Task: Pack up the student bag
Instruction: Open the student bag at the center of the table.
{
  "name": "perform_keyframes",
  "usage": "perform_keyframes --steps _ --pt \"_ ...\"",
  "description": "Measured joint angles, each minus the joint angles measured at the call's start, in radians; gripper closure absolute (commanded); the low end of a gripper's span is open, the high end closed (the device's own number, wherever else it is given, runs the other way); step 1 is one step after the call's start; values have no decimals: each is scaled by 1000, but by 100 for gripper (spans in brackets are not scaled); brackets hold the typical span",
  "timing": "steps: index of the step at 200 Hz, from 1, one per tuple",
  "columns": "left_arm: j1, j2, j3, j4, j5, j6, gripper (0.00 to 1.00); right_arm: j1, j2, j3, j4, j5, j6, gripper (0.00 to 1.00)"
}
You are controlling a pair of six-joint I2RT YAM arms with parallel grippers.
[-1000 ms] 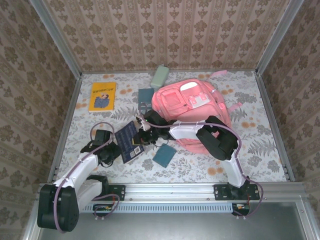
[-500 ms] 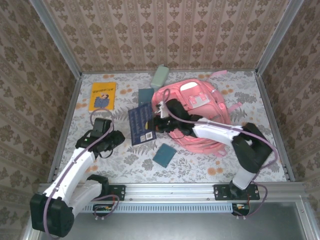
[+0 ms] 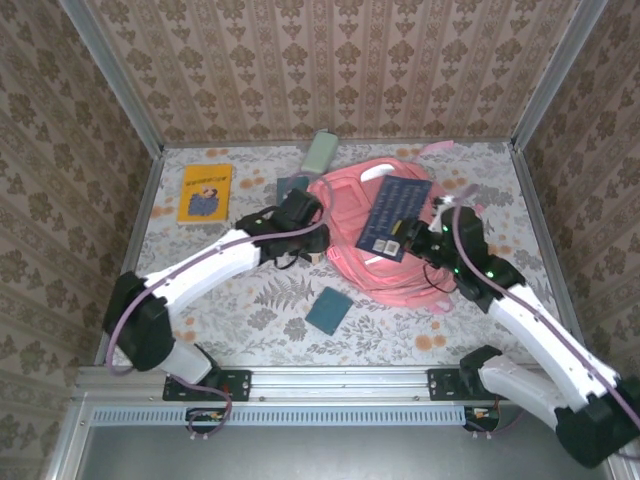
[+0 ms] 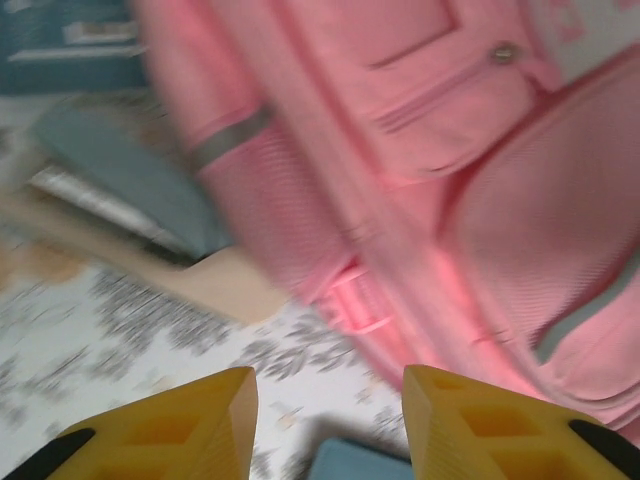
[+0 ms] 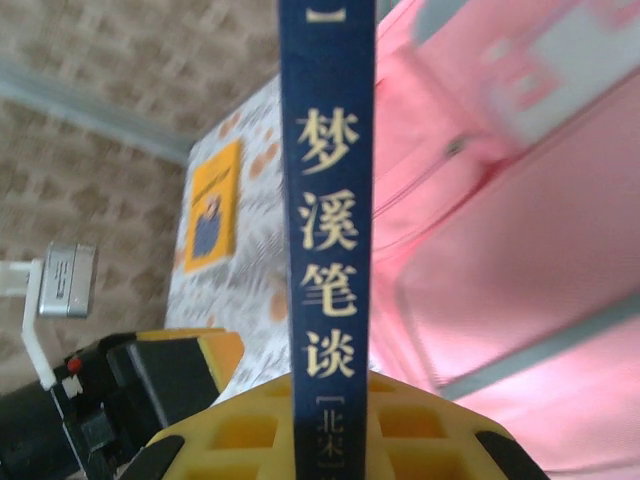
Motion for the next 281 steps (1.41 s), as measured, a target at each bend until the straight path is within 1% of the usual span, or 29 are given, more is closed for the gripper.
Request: perform_keyframes --steps 29,62,91,129,166,183,202,213,220,227,233,237,244,263,281 --pt "-84 176 171 14 -2 79 59 -90 -200 -34 -183 122 0 100" --pt "-164 368 380 -1 2 185 61 -173 -334 -36 -372 220 0 100" --pt "-226 493 520 -37 6 272 61 -209 -372 -36 -503 281 -3 100" --pt "-290 631 682 -114 17 372 61 -216 -428 -36 -610 348 -2 100" --pt "-335 690 740 -167 -3 440 60 -219 -443 -36 -652 365 0 100" --pt "-343 721 774 -189 -16 460 58 -221 -443 -36 -663 365 1 100" --pt "-343 752 798 -208 -42 480 58 -221 -443 -36 -666 365 1 100" --pt "-343 775 821 -220 -61 493 61 -221 -443 -36 -666 365 1 100" --pt "-346 791 837 -229 -76 501 65 -221 -446 -36 -666 364 1 100" --pt "-350 804 849 -239 -94 511 73 -221 -449 -36 -666 364 1 100" --pt "-355 813 860 -246 -108 520 82 -221 -452 -36 -666 363 1 100" --pt "-356 818 866 -249 -119 515 91 -221 -454 -36 -666 362 1 100" --pt "-362 826 877 -256 -139 521 100 -221 -455 -36 -666 362 1 100" --pt "-376 830 893 -271 -193 535 100 -221 -455 -36 -665 357 0 100" --pt "-377 829 902 -272 -222 536 100 -221 -455 -36 -658 340 -1 100"
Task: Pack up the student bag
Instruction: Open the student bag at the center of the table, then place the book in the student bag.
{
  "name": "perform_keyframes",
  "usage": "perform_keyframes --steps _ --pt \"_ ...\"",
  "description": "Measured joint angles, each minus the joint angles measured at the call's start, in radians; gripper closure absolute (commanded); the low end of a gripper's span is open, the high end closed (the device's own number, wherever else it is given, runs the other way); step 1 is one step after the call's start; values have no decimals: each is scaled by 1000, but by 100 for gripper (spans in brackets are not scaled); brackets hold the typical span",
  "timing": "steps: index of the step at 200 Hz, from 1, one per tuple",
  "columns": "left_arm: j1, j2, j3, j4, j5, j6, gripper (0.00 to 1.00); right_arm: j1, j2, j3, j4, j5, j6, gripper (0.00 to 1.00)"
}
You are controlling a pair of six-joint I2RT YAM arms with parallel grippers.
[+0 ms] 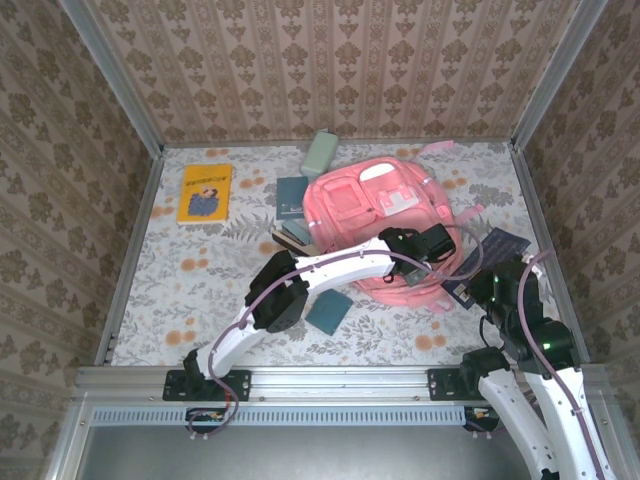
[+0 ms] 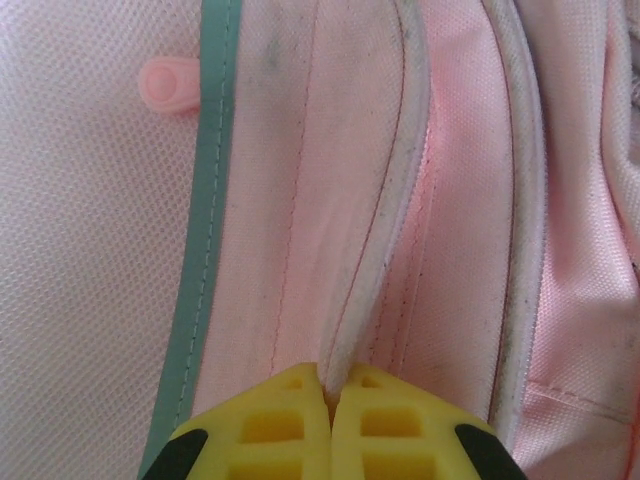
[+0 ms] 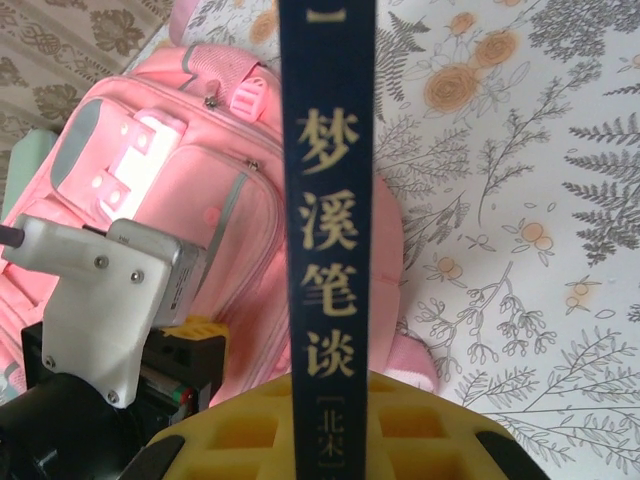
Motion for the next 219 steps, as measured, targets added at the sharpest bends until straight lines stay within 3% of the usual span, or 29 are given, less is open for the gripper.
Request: perform_keyframes --steps 47,106,161,219 --pt "60 -19 110 -85 28 -42 100 0 1 0 70 -53 -10 100" --pt "149 -169 216 -110 60 -76 100 -1 48 -21 217 -146 -18 100" --pt "161 -192 229 -111 153 -147 100 -1 171 -184 603 -317 117 100" --pt "180 -188 291 -126 210 -203 100 -1 362 -329 1019 -345 340 100"
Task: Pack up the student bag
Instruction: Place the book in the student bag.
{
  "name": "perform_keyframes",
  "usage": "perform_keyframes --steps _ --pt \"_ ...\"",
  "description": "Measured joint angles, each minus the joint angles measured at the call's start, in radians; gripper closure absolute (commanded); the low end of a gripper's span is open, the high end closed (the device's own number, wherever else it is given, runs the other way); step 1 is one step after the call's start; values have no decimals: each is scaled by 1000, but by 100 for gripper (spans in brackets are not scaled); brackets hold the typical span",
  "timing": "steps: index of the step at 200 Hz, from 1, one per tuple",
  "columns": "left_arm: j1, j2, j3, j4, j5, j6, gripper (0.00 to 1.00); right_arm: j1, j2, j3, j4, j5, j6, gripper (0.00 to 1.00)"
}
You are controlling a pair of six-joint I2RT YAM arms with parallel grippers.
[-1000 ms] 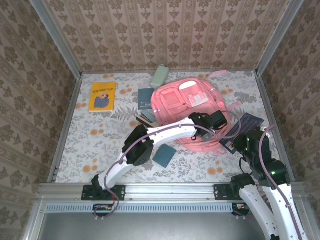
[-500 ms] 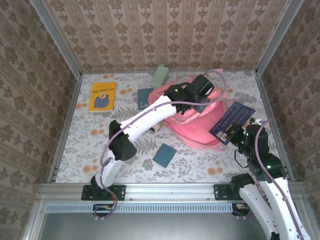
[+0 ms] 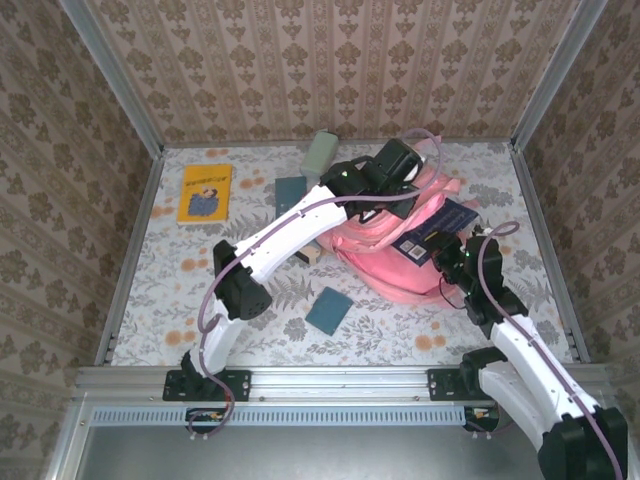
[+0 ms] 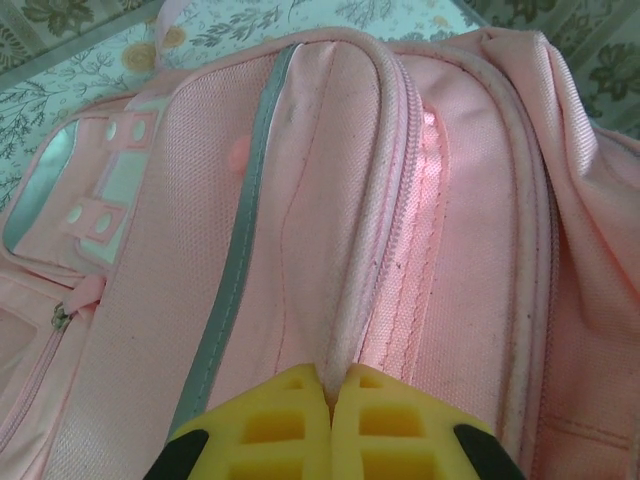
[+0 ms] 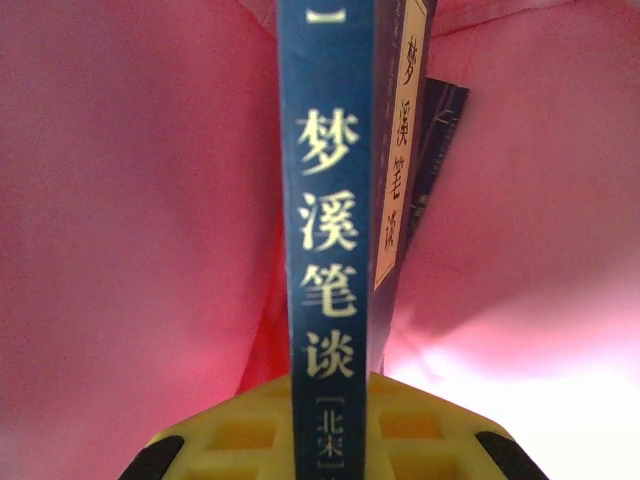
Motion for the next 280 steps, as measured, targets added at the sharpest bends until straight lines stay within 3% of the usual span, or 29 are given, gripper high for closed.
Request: perform_keyframes --steps 58,119,162,169,178,188,244,280 --pt "-3 0 27 -8 46 -28 100 21 245 -18 305 14 118 100" --pt "-17 0 27 -14 58 -41 100 50 558 80 503 46 161 100" --pt "-20 0 27 -15 57 -47 100 70 692 128 578 64 187 100" --pt "-19 0 27 -15 55 -47 100 70 706 138 582 64 187 90" --pt "-19 0 27 -15 53 -47 100 70 722 150 584 64 187 69" --pt "-18 0 27 -15 51 -48 100 70 728 163 569 59 191 54" --pt "-18 0 6 11 42 -52 100 72 636 212 256 26 126 38" --pt "-16 0 0 25 56 -56 100 67 485 208 65 21 42 35"
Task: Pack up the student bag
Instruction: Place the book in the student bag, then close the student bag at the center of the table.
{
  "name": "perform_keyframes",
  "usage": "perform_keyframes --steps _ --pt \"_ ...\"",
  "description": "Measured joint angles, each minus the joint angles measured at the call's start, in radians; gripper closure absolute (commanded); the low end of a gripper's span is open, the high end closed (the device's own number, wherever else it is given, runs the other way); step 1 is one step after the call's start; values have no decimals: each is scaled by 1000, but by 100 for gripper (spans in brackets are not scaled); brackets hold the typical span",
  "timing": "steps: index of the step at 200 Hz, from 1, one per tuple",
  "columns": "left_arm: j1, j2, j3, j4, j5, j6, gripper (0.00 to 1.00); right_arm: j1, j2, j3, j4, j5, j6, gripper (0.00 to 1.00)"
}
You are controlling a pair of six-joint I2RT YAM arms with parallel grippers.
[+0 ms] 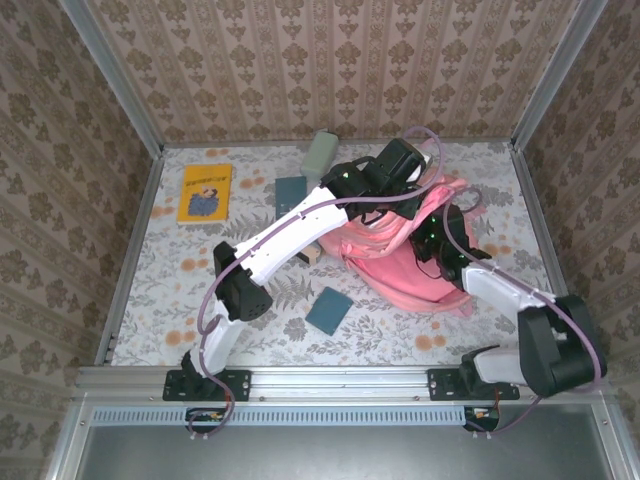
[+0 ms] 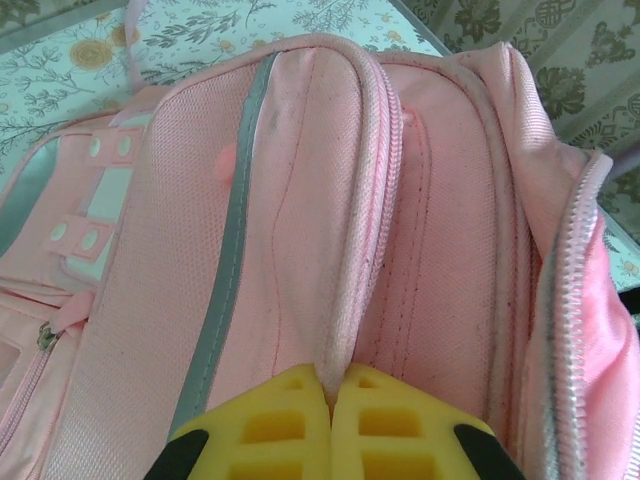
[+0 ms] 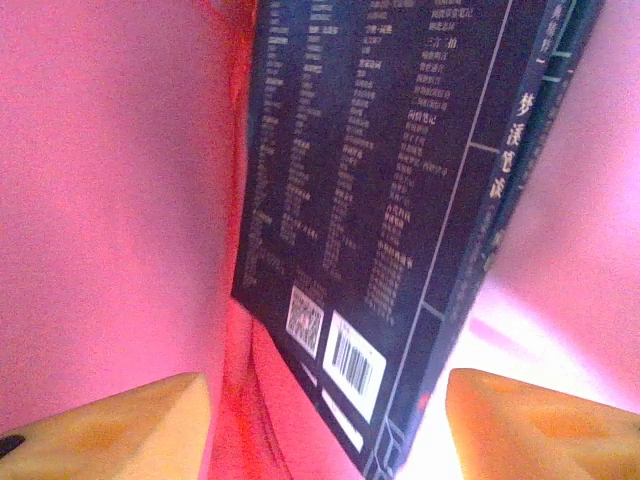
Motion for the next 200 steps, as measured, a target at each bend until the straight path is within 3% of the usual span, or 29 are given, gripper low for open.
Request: perform_keyframes --steps 56,95,120,147,161,177,200 --pt "5 0 -22 9 25 -3 100 -22 -409 -70 -327 17 -146 35" --pt "4 -8 -134 75 59 -15 100 -43 -694 -71 -575 62 -249 35" --pt "5 -8 -218 110 69 -18 100 -45 -767 -49 -698 86 -314 35" --pt "8 -8 -301 138 80 -27 100 -45 -740 12 -763 87 -386 35" --pt "11 -8 -328 145 87 -33 86 -45 -706 48 -768 84 -417 36" --pt "13 -11 -347 156 90 -46 57 -45 -671 76 -766 76 -441 37" --pt "26 -50 -386 166 84 -71 41 -44 -625 98 -759 51 -459 37"
